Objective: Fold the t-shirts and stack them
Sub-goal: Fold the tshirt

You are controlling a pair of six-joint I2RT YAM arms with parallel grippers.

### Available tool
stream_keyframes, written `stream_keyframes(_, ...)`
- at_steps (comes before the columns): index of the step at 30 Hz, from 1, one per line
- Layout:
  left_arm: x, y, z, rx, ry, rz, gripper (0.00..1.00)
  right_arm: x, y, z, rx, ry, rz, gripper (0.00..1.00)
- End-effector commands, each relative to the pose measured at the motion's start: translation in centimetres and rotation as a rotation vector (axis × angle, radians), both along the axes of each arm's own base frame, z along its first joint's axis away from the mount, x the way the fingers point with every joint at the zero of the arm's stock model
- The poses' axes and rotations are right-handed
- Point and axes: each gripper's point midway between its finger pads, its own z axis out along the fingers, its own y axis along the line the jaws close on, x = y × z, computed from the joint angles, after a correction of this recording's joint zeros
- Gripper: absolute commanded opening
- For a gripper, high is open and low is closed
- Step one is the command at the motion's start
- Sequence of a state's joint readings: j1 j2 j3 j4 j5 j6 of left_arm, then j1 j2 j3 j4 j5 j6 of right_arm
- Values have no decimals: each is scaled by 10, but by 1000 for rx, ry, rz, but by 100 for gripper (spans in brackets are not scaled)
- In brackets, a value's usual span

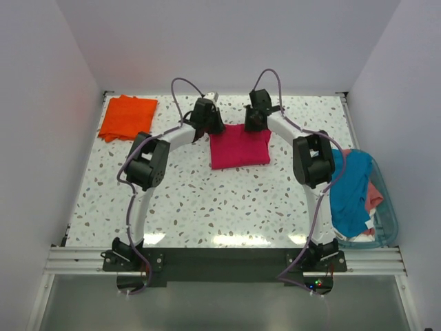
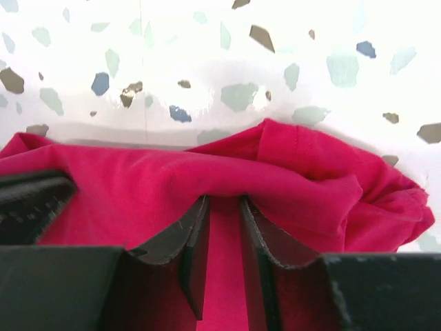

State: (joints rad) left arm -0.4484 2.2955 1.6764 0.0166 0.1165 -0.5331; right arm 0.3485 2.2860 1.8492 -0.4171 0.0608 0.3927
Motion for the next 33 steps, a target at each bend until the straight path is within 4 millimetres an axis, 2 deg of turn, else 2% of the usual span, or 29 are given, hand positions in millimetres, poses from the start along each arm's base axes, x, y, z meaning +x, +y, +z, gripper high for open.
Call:
stream_keyframes(1, 34, 24, 10, 0, -12, 101, 15, 26, -9, 10, 24, -65, -37, 28)
stream_keyframes(3, 38, 31, -6, 15, 23, 130, 15, 30, -12, 6, 29, -51, -52, 29)
stream_keyframes(7, 39, 41, -23, 30, 68, 174, 16, 31, -23, -13, 25, -5, -89, 32)
stream_keyframes(10, 36, 48, -39, 38, 119, 190, 15, 30, -33, -27, 63, 40, -120, 39)
stream_keyframes(14, 32, 44, -43, 7, 134, 174, 13, 23, -23, -39, 137, 101, -79, 40)
stream_keyframes(17, 30, 42, -34, -13, 122, 167, 13, 17, -18, -40, 162, 119, -48, 40)
stream_keyframes(18, 30, 41, -17, -31, 94, 160, 13, 9, -17, -45, 166, 136, -38, 41)
stream_keyframes(20, 31, 42, -2, -46, 55, 157, 16, 6, -17, -40, 173, 127, -25, 41)
stream_keyframes(21, 34, 44, 22, -65, 13, 156, 18, -1, -16, -44, 178, 145, -14, 41)
stream_keyframes(22, 33, 45, 32, -74, -4, 153, 21, -3, -14, -41, 183, 144, -3, 41)
stream_keyframes(23, 38, 50, 63, -106, -67, 152, 29, -8, -11, -42, 196, 159, 17, 41)
stream_keyframes(24, 40, 53, 80, -123, -100, 153, 35, -10, -12, -42, 195, 162, 18, 41)
stream_keyframes(25, 41, 61, 91, -127, -121, 162, 46, -14, -8, -41, 208, 172, 34, 41)
stream_keyframes(26, 39, 66, 119, -144, -162, 166, 52, -17, -7, -38, 212, 177, 43, 41)
stream_keyframes(27, 38, 70, 131, -145, -183, 169, 59, -22, -5, -39, 213, 190, 52, 41)
stream_keyframes(28, 32, 77, 131, -133, -182, 173, 70, -26, -6, -39, 212, 198, 53, 41)
stream_keyframes(29, 28, 82, 136, -121, -185, 184, 74, -27, -5, -33, 217, 184, 56, 41)
stream_keyframes(30, 21, 87, 152, -116, -204, 187, 77, -37, -5, -40, 214, 204, 56, 41)
stream_keyframes(31, 9, 93, 138, -81, -152, 194, 81, -40, -4, -39, 225, 209, 57, 41)
stream_keyframes(32, 0, 96, 148, -82, -159, 197, 83, -40, -3, -38, 238, 203, 52, 41)
stream_keyframes(33, -14, 100, 128, -64, -112, 195, 84, -43, -2, -37, 251, 208, 55, 41)
